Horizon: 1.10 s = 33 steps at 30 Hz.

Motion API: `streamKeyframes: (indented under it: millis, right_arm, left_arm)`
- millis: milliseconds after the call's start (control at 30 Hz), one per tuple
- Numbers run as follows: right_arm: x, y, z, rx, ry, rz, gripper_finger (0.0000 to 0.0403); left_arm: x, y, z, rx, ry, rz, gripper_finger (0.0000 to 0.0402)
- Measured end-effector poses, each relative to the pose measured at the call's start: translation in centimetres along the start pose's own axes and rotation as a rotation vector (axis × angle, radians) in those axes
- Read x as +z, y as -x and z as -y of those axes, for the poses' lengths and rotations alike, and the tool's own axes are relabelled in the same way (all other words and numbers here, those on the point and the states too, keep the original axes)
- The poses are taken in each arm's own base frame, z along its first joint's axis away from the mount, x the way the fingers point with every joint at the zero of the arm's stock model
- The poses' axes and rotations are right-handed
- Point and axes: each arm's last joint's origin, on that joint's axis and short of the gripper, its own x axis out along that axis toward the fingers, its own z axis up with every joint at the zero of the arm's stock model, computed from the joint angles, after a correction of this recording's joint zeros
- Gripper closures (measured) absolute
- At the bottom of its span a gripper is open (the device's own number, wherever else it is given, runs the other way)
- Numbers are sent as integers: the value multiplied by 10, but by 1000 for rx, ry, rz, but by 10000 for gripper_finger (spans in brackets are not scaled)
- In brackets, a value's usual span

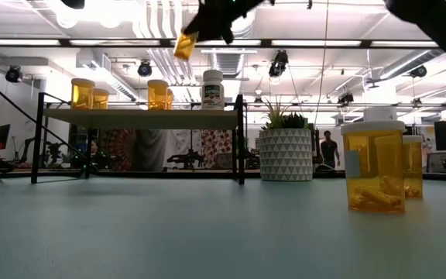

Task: Pick and place medicine bottles onto shelf by color
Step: Put the orange pill bottle on the shelf aligned with the other orange pill bottle

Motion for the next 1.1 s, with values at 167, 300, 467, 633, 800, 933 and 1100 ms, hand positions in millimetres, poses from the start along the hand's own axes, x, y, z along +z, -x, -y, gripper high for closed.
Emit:
streamKeyframes:
  millis: [167, 300, 467, 633, 800, 933, 1100]
  right_arm:
    - [-21, -26, 37, -60, -11, -26, 206]
    - [-40, -44, 58, -81, -31, -67, 206]
    - [-59, -62, 68, -56, -39, -109, 206]
    - [-65, -64, 66, 13, -15, -151, 206]
    - [-70, -63, 65, 31, -30, -199, 206]
    - [-72, -63, 65, 32, -47, -213, 200]
    - [-72, -63, 64, 34, -49, -219, 173]
  left_arm:
    - [-1, 0, 0, 0, -8, 0, 386]
    - [-1, 0, 0, 0, -9, -1, 386]
    - [-1, 0, 0, -1, -9, -1, 386]
    - [-1, 0, 0, -1, -9, -2, 386]
    - [-1, 0, 0, -1, -9, -2, 386]
    - [-1, 0, 0, -1, -9, -2, 386]
    - [-1, 0, 0, -1, -9, -2, 386]
